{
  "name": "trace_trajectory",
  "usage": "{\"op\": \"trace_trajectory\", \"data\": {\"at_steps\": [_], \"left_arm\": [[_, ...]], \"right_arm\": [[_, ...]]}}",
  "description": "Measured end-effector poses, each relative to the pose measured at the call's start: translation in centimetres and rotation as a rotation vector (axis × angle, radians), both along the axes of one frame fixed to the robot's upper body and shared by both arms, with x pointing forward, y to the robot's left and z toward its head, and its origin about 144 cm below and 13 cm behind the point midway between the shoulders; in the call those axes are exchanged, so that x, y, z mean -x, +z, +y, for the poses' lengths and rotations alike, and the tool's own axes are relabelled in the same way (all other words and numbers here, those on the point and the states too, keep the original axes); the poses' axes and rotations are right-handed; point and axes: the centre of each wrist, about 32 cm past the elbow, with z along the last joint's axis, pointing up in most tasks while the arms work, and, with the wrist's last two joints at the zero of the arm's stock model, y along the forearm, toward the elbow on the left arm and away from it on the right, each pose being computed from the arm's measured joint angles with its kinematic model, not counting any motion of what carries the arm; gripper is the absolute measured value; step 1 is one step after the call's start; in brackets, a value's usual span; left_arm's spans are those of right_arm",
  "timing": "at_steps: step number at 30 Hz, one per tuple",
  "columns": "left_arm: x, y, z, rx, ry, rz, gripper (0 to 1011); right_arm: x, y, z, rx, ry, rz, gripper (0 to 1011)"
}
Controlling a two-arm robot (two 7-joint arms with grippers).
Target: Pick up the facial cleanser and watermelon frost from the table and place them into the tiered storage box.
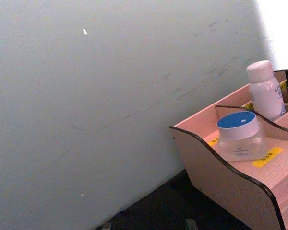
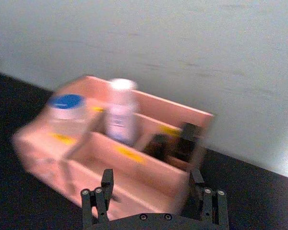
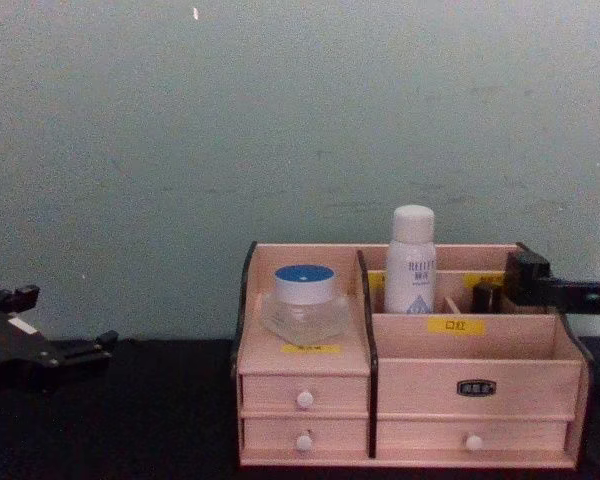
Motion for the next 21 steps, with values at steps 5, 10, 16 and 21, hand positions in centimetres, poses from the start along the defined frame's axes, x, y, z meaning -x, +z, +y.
{"op": "trace_trajectory", "data": {"at_steps": [5,10,16,21], "left_arm": [[0.0,0.0,0.0,0.000,0.000,0.000,1001],[0.0,0.0,0.0,0.000,0.000,0.000,1001],[0.0,0.0,0.0,0.000,0.000,0.000,1001],[0.0,0.0,0.0,0.000,0.000,0.000,1001]], "right_arm": [[0.7,-0.8,-0.7,0.030,-0.198,-0.027,1003],[0.9,-2.0,-1.1,0.050,-0.339,-0.015,1003],[0.8,-3.7,-1.2,0.079,-0.427,0.023,1003],[0.5,-5.1,-0.9,0.103,-0.443,0.061,1003]]}}
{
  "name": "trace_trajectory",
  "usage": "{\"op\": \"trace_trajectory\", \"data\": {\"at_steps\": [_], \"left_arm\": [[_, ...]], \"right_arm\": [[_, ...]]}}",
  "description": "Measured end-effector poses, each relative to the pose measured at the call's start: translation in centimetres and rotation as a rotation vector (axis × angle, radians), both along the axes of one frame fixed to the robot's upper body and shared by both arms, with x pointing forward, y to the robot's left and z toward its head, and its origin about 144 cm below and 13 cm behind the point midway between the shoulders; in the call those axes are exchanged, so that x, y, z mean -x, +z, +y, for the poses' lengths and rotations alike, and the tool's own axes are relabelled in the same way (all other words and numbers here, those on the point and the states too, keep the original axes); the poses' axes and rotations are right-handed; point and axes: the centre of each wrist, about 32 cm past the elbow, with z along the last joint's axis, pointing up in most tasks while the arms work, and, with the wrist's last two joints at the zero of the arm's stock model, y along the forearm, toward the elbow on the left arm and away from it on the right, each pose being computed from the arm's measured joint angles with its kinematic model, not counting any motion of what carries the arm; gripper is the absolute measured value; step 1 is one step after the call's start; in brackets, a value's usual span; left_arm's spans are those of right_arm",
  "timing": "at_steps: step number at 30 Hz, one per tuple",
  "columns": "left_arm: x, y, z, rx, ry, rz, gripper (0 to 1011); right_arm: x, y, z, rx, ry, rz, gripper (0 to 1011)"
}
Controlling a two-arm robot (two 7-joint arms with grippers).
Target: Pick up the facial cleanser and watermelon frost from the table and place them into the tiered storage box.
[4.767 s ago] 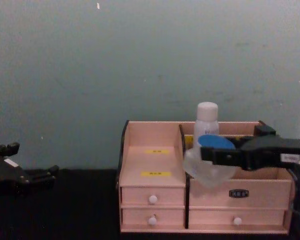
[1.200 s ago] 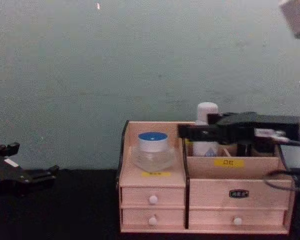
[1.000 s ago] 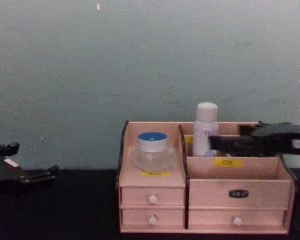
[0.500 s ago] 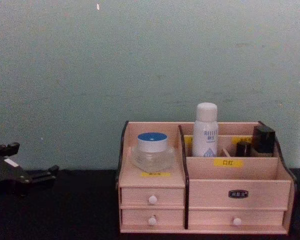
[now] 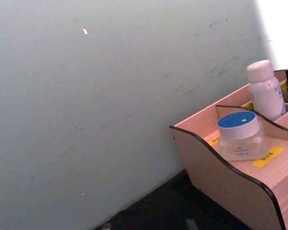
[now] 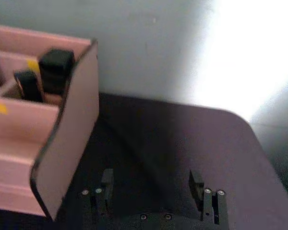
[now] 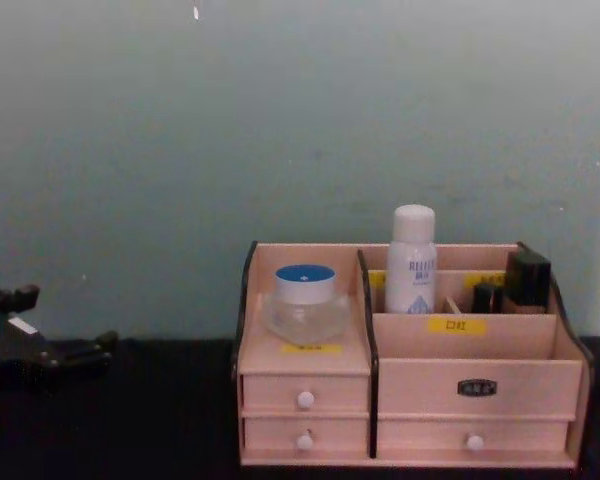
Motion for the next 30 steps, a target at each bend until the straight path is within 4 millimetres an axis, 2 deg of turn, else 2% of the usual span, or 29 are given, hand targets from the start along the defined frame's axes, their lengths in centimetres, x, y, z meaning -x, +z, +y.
{"op": "trace_trajectory", "data": {"at_steps": [6,30], "left_arm": [[0.0,0.0,0.0,0.000,0.000,0.000,1001],[0.0,0.0,0.0,0.000,0.000,0.000,1001]], "right_arm": [[-0.5,-1.6,0.3,0.013,-0.018,0.048,1003],[-0.4,-1.3,0.3,0.014,-0.017,0.039,1003]]}}
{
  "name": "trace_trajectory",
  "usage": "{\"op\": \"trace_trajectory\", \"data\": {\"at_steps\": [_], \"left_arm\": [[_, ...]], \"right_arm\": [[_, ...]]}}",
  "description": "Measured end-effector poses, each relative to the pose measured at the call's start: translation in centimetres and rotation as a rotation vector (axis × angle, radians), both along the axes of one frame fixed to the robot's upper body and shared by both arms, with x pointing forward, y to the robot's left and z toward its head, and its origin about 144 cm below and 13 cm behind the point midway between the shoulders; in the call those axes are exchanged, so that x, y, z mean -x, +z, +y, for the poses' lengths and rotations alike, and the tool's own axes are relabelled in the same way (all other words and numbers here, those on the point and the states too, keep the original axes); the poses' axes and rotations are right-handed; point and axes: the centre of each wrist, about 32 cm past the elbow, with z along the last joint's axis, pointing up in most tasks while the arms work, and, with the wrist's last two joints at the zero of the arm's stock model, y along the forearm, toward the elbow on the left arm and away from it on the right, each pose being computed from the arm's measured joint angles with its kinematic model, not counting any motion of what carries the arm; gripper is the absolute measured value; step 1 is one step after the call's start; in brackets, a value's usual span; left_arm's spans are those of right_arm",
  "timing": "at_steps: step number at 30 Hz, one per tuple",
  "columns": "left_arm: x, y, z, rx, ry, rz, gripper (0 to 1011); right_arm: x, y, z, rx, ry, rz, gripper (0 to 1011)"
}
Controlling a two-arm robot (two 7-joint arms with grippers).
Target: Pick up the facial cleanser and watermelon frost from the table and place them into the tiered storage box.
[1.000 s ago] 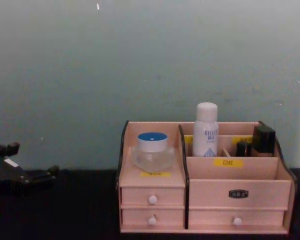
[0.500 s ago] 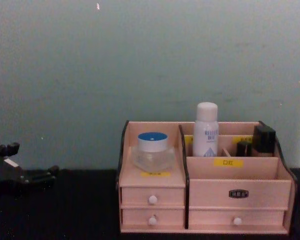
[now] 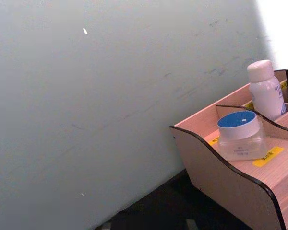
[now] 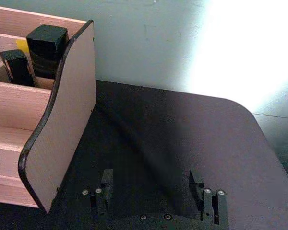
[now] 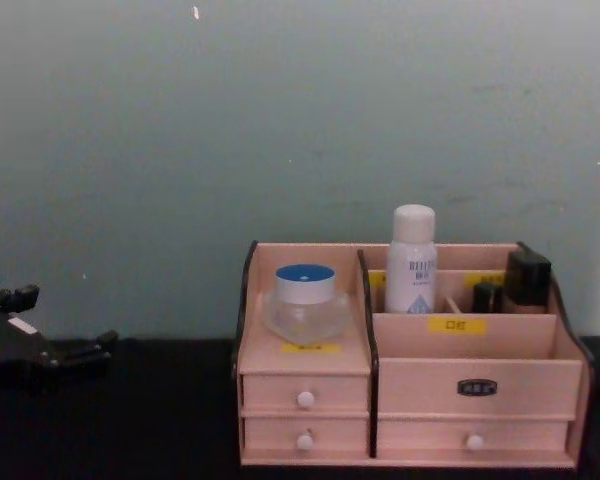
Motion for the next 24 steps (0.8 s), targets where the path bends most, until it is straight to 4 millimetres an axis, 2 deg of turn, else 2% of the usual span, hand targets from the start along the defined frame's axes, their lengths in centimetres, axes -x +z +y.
{"op": "trace_trajectory", "data": {"at_steps": [24], "left_arm": [[0.00,0.00,0.00,0.000,0.000,0.000,1001]], "right_arm": [[0.02,0.04,0.00,-0.001,0.001,-0.002,1003]]}}
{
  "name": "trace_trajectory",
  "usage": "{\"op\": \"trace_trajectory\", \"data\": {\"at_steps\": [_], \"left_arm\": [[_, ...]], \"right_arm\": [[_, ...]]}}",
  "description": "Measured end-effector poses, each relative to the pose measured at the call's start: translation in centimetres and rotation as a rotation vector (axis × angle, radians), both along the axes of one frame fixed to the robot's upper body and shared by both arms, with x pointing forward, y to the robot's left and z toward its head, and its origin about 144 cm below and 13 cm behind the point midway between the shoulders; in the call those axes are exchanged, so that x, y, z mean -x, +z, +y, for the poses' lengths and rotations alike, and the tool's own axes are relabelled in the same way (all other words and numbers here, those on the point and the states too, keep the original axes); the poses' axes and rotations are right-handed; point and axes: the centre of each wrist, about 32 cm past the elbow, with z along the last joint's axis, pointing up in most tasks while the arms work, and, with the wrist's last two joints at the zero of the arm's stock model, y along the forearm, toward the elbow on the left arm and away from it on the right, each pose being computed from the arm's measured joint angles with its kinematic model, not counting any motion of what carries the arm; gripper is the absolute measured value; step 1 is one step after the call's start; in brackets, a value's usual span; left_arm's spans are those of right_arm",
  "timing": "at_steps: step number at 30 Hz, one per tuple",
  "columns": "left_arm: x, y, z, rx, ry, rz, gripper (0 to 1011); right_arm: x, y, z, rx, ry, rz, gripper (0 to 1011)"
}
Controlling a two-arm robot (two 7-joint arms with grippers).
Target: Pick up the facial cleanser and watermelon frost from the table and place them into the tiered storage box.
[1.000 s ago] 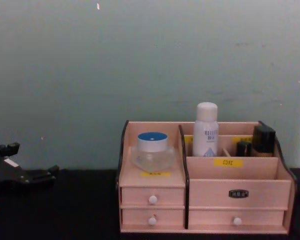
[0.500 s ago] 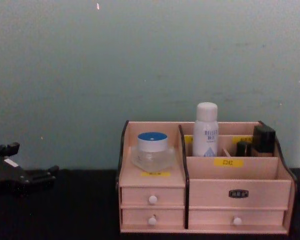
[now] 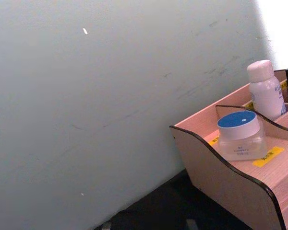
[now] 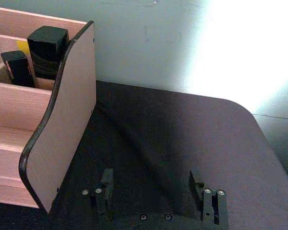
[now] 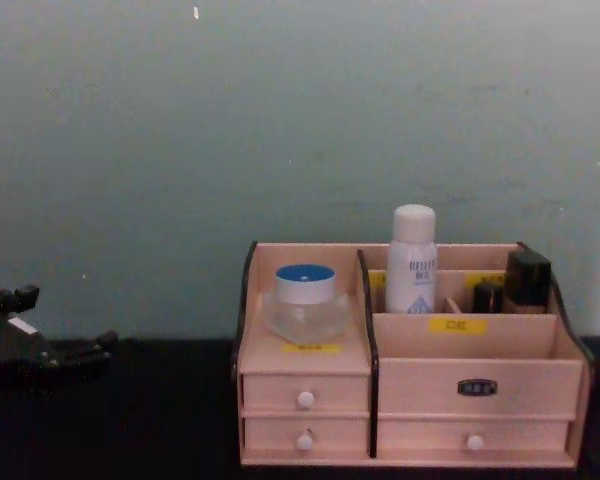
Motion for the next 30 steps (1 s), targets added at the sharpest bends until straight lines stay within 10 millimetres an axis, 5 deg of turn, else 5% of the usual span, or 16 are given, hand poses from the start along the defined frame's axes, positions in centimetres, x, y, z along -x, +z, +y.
{"op": "trace_trajectory", "data": {"at_steps": [30], "left_arm": [[0.00,0.00,0.00,0.000,0.000,0.000,1001]], "right_arm": [[0.00,0.00,0.00,0.000,0.000,0.000,1003]]}}
